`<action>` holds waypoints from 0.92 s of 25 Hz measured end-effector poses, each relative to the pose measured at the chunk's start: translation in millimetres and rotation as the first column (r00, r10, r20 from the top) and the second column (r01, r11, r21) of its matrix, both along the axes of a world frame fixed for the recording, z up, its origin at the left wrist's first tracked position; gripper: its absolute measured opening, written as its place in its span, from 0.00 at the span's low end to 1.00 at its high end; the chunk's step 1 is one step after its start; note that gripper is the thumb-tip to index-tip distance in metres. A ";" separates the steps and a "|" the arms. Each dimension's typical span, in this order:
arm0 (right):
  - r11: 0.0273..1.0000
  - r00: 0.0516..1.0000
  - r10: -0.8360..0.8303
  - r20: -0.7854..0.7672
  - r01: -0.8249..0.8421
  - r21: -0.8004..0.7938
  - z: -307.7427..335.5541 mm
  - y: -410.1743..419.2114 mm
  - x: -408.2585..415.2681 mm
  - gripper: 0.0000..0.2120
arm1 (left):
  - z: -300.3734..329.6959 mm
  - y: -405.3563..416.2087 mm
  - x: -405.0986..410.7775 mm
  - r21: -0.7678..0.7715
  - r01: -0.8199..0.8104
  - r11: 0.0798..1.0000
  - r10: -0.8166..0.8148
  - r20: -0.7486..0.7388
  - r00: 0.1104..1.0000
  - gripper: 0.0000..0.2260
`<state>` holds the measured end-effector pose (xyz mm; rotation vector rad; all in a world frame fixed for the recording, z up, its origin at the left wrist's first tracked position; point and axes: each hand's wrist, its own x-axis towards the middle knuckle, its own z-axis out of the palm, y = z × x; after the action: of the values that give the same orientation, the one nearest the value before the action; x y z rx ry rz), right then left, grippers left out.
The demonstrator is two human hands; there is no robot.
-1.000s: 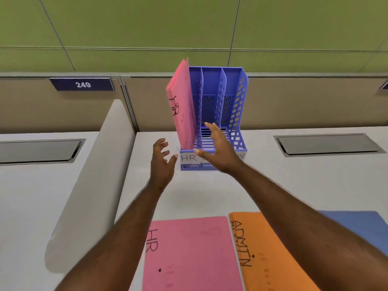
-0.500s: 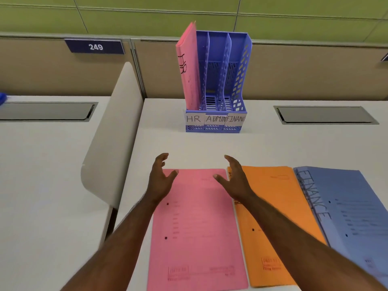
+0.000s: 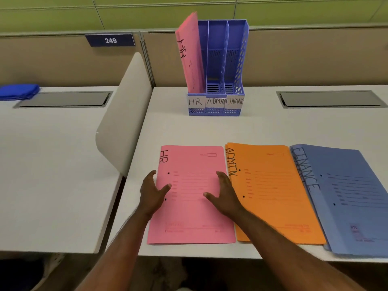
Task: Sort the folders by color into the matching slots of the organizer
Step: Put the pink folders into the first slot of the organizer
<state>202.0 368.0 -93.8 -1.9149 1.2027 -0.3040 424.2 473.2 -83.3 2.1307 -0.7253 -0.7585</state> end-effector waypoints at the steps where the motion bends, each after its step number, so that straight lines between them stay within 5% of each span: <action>1: 1.000 1.000 -0.002 -0.018 0.002 0.003 -1.2 5.9 -2.0 0.44 | -0.9 4.7 -3.8 0.024 0.007 1.000 -0.007 0.006 1.000 0.36; 7: 0.999 0.992 0.013 -0.126 -0.008 0.042 -1.7 22.1 -6.3 0.51 | -2.8 14.1 -18.0 0.125 -0.074 0.989 0.072 0.022 0.997 0.36; 12: 0.999 0.989 0.003 -0.146 0.003 0.042 1.3 21.4 -2.9 0.53 | 12.4 6.2 -9.0 0.069 -0.246 0.967 0.255 -0.298 0.920 0.23; 16: 0.998 0.986 0.014 -0.165 -0.005 0.055 -2.1 18.5 -2.6 0.54 | 18.5 7.1 1.3 -0.055 -0.206 0.977 0.162 -0.438 0.884 0.09; 23: 0.998 0.998 -0.065 0.001 0.065 -0.024 32.2 -13.5 1.9 0.53 | 29.7 5.2 17.4 -0.322 -0.203 0.925 -0.020 -0.575 0.818 0.12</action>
<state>203.8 354.5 -61.6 -1.8987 1.2681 -0.3546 441.6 478.4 -53.6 1.4650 -0.3892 -1.0489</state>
